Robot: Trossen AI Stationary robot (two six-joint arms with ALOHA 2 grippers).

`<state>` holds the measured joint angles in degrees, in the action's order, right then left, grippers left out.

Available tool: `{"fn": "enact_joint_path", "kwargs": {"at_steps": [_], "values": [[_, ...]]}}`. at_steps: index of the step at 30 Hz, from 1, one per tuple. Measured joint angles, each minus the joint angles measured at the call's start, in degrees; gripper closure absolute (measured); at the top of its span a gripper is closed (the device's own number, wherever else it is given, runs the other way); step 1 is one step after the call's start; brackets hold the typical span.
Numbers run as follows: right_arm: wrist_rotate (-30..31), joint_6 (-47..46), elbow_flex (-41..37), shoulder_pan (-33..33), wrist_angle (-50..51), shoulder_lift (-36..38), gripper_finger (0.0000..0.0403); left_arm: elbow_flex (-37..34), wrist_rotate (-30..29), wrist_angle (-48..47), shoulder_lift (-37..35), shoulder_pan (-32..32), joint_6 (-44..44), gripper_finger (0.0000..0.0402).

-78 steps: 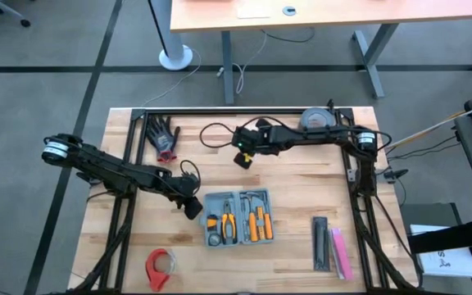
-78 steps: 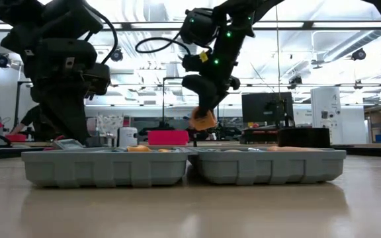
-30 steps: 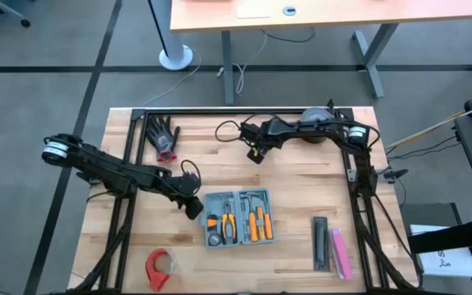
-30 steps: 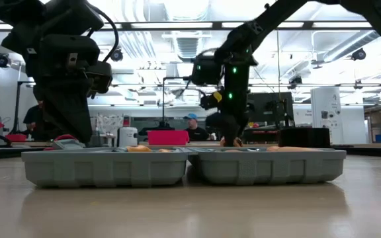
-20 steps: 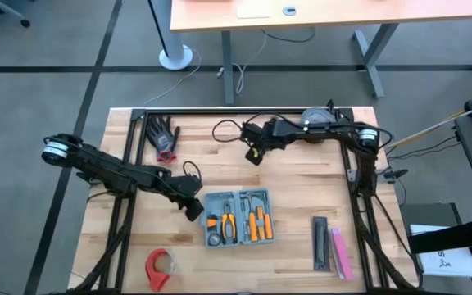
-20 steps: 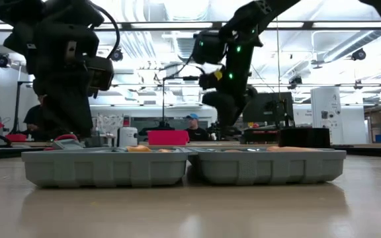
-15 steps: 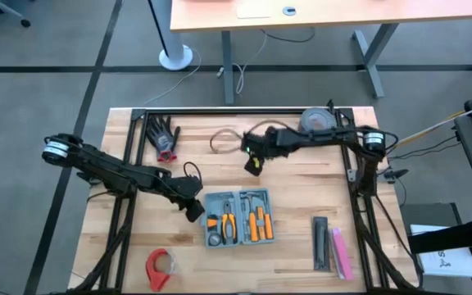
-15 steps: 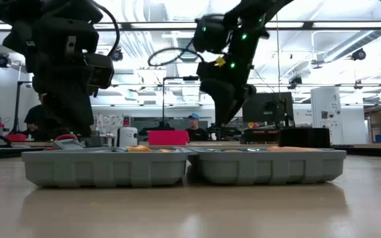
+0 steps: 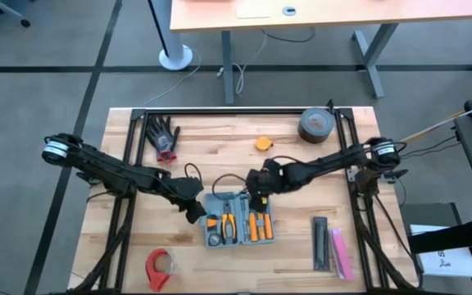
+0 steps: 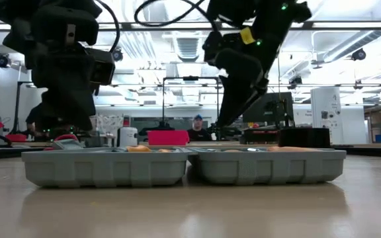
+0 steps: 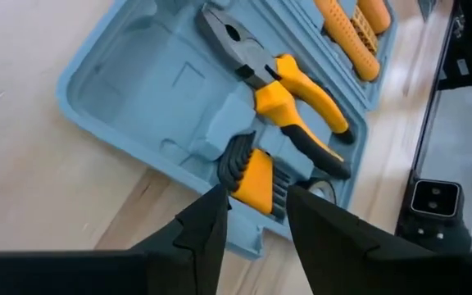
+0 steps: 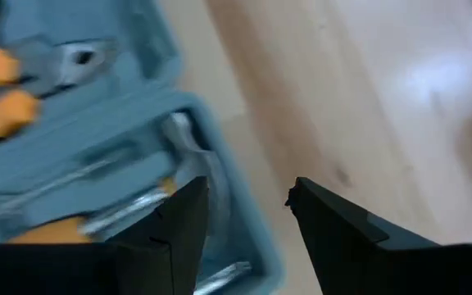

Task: Prefit tool cases
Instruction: Remove the pliers from the gray tool box

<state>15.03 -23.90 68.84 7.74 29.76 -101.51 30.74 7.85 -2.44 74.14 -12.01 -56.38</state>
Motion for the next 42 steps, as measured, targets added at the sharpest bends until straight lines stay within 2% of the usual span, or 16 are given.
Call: {"fn": "enact_joint_path", "kwargs": {"at_steps": [7, 13, 22, 29, 42], "values": [[1.63, -5.61, -0.51, 4.02, -0.89, 0.01, 0.0242, 0.07, -1.30, 6.03, 2.98, -0.68, -1.76, 0.0261], [2.07, -10.85, -3.95, 7.08, 0.21, 0.99, 0.0249, 4.93, -1.26, 6.81, 8.79, -1.27, -2.34, 0.0250], [2.59, -19.62, -10.76, 10.99, -0.20, 4.00, 0.0242, 16.26, -0.41, -3.57, 18.81, -1.33, 0.83, 0.0233], [3.02, -21.57, -11.36, 13.23, -0.54, 4.13, 0.0244, 23.60, -0.35, -12.00, 24.63, -1.29, 3.44, 0.0218], [3.14, -21.57, -13.53, 13.43, -2.65, 4.08, 0.0247, 25.27, 0.26, -12.60, 25.96, -1.08, 2.34, 0.0207]]}}
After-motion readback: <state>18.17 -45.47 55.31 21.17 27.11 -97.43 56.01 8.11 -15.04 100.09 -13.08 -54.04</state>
